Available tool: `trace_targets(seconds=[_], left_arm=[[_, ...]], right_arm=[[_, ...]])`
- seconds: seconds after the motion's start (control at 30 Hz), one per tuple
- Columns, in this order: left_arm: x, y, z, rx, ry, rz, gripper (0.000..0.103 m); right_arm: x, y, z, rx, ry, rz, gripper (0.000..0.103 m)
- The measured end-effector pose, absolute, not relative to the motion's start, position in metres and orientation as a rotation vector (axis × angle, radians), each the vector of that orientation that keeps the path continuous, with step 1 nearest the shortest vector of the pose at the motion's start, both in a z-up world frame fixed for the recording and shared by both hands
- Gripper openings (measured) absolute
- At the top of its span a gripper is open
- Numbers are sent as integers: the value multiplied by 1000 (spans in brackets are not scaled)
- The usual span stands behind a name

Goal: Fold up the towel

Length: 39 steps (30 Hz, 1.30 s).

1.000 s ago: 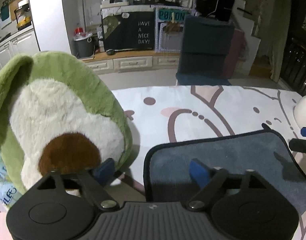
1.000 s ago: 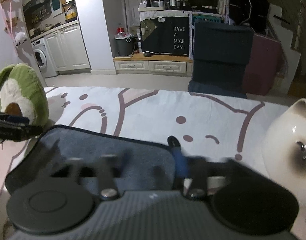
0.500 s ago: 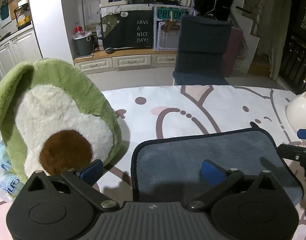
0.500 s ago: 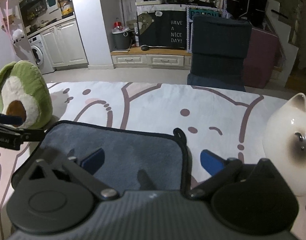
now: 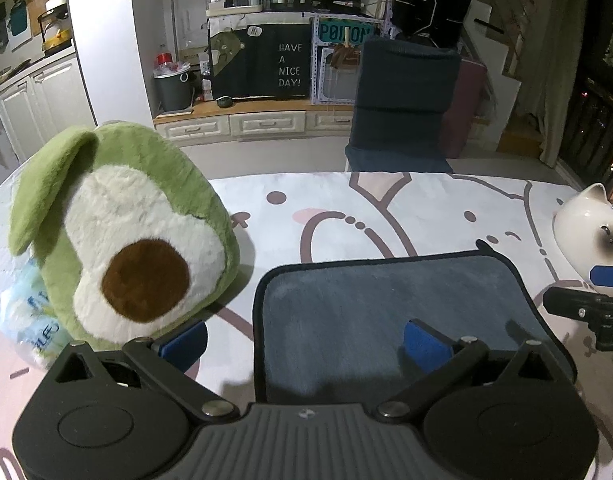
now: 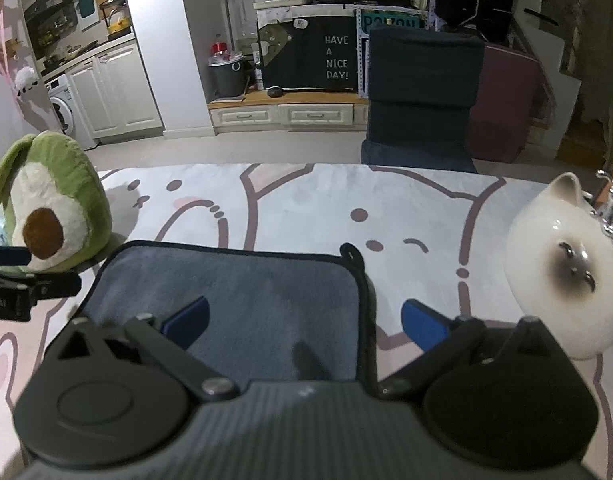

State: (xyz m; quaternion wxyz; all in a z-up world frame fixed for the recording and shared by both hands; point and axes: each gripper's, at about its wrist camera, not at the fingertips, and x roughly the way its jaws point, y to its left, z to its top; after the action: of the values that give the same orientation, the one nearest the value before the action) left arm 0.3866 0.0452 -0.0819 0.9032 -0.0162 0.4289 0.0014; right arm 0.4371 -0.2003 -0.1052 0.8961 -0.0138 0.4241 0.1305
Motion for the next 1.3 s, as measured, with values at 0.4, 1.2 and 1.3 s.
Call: trace_targets(seconds=[0.4, 1.2, 1.3], left_arm=[[348, 37, -65, -46, 884, 25, 103], [261, 21, -17, -19, 810, 44, 103], [253, 19, -11, -17, 800, 51, 103]], right_arm=[[401, -201, -90, -40, 872, 271, 103], [314, -215, -45, -25, 804, 260, 103], [304, -216, -39, -30, 793, 261, 103]])
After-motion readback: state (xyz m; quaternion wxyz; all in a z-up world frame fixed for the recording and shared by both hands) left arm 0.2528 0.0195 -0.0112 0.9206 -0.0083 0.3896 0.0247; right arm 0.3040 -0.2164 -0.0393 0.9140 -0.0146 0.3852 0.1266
